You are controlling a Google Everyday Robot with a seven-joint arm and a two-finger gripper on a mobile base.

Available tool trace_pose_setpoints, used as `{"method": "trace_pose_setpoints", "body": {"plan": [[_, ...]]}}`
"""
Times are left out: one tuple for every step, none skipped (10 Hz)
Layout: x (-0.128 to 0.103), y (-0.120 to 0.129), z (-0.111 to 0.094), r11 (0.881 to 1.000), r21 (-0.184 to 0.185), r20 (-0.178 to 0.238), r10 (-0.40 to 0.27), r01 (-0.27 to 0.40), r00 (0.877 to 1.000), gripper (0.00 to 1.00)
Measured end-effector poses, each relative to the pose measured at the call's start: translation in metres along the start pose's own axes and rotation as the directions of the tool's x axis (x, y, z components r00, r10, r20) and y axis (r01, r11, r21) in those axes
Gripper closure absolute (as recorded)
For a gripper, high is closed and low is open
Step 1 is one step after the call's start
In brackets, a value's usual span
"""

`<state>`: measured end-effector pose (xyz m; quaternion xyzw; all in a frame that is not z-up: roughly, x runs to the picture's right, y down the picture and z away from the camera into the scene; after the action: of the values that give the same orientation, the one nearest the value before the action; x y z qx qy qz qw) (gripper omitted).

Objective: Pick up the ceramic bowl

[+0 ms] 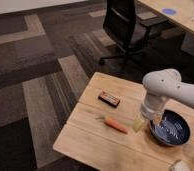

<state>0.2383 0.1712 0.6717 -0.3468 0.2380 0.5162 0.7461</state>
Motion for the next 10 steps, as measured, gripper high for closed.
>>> {"method": "trace_pose_setpoints", "body": {"plan": [[0.001,0.000,0.000,1.000,0.001,-0.001,-0.002,0.002,1.000,0.35],[0.001,-0.010,0.000,1.000,0.019,0.013,0.005,-0.005,1.000,0.35],[-0.002,-0.019,-0.001,0.999,0.032,0.035,0.015,-0.017,0.999,0.35],[-0.003,-0.028,-0.001,0.998,0.050,0.057,0.023,-0.026,0.998,0.35],[-0.006,-0.039,-0.001,0.997,0.069,0.091,0.026,-0.032,0.995,0.35],[-0.005,-0.045,0.007,0.997,0.069,0.104,0.020,-0.027,0.994,0.35],[-0.003,-0.056,0.019,0.997,0.070,0.119,0.014,-0.022,0.993,0.35],[-0.004,-0.063,0.027,0.997,0.073,0.138,0.006,-0.016,0.990,0.35],[-0.003,-0.069,0.034,0.997,0.082,0.150,-0.002,-0.011,0.989,0.35],[-0.001,-0.075,0.047,0.994,0.108,0.160,-0.026,0.008,0.987,0.35]]}}
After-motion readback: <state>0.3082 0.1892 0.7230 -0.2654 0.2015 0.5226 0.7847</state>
